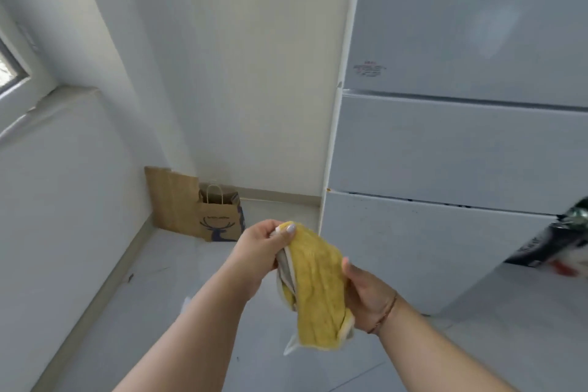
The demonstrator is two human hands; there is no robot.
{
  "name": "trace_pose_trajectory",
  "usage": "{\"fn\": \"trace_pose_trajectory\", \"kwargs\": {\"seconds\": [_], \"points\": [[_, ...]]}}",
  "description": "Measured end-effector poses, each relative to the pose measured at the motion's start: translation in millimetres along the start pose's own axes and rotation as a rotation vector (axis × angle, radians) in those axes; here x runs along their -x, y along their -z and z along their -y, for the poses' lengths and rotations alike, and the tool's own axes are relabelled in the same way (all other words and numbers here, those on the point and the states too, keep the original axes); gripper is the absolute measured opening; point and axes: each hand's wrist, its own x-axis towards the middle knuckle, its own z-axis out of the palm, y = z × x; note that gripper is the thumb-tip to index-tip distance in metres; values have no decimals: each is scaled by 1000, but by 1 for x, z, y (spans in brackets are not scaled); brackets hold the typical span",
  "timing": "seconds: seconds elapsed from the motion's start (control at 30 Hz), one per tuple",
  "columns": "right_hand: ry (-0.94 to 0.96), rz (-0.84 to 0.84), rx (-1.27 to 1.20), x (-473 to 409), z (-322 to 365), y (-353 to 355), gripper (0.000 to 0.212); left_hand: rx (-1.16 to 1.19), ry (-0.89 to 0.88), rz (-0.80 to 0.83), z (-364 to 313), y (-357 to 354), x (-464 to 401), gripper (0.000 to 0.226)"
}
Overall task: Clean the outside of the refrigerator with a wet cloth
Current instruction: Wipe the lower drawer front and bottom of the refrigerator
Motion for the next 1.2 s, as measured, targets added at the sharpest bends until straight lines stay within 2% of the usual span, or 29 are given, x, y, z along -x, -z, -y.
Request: {"fn": "trace_pose_trajectory", "kwargs": {"seconds": [0.13,0.23,0.33,0.4,0.57,0.63,0.7,0.77,0.87,1.0,1.1,1.2], "points": [[60,-252,44,29,22,47,83,-58,81,14,11,-56,-37,33],[80,-435,94,44,47,82,87,-93,131,15,16,-91,-63,34],[114,-567,76,60,70,115,69,-170,139,-89,19,-117,-91,26],[156,-665,78,67,85,135,59,-201,145,-147,19,-127,-111,31],[239,-773,111,75,104,170,41,-262,166,-217,26,-135,-151,60],[258,-803,134,77,108,180,26,-283,169,-237,32,-131,-165,65],[254,-833,147,78,108,188,20,-306,174,-252,36,-128,-179,68],[252,-861,141,80,105,193,21,-323,184,-261,40,-124,-193,69],[255,-905,96,84,96,200,38,-349,171,-248,42,-121,-215,69],[273,-955,56,91,89,210,48,-355,143,-208,45,-122,-240,46],[285,-990,28,94,83,217,50,-353,132,-184,50,-122,-255,38],[292,-1034,11,96,80,223,53,-324,115,-220,56,-119,-260,28]]}}
